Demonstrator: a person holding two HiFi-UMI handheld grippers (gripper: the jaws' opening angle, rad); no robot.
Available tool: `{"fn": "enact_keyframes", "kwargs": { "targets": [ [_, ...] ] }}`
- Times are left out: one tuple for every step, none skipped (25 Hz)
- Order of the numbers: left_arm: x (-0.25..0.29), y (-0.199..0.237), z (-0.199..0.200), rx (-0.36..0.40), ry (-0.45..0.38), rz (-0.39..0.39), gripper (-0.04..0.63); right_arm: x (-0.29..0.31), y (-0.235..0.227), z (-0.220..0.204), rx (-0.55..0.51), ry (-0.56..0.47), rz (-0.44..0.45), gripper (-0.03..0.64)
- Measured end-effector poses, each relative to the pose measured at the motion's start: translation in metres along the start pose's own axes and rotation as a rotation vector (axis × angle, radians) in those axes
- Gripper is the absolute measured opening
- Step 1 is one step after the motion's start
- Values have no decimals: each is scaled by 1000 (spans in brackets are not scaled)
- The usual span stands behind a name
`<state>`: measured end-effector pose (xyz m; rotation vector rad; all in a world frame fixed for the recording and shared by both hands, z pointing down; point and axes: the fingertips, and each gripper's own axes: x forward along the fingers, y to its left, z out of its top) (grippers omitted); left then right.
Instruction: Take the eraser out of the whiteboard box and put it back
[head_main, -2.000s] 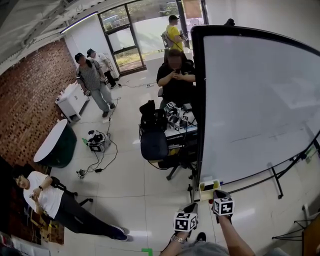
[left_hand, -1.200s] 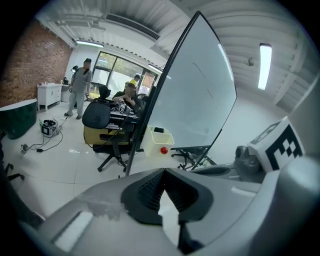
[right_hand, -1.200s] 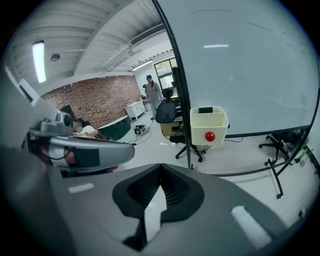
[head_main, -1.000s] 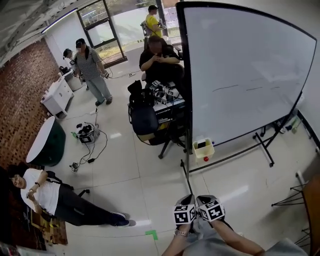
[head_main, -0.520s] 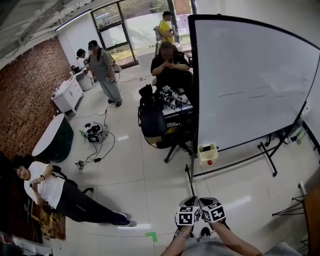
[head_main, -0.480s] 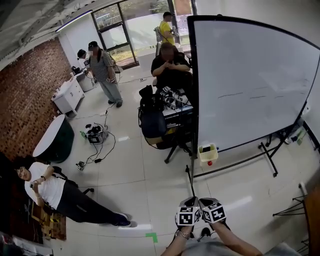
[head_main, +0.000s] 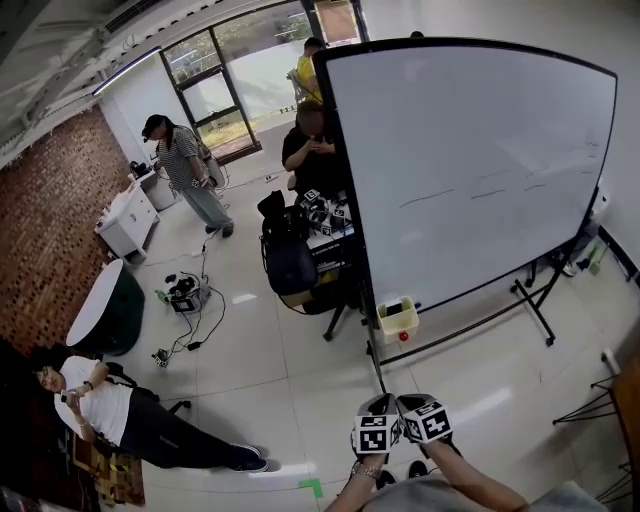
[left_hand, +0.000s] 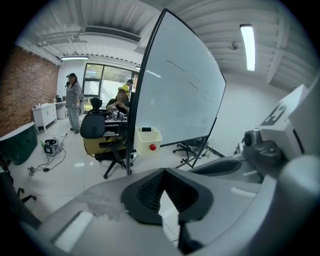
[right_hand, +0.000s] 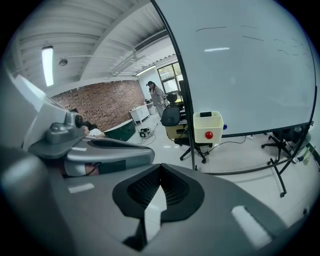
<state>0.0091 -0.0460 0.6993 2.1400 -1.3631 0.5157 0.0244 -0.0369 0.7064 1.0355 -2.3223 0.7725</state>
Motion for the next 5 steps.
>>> {"fn": "enact_keyframes", "kwargs": {
  "targets": [
    [2,-1,2,2,-7,-1,2,-1,-2,1,9,-3,3,3],
    [3,-3,4,3,-13,-4,2,-2,-5,2,18,-6,5,3],
    [4,-5,5,4,-17,-7,2,-3,-7,2,26,-10,8,3],
    [6,-7,6,4,-21,-11,2,-3,-10,2,33,-14,10,3],
    [7,-9,6,3,-25,-15,2,-4,-12,3,39,-18,13,3]
  ]
}}
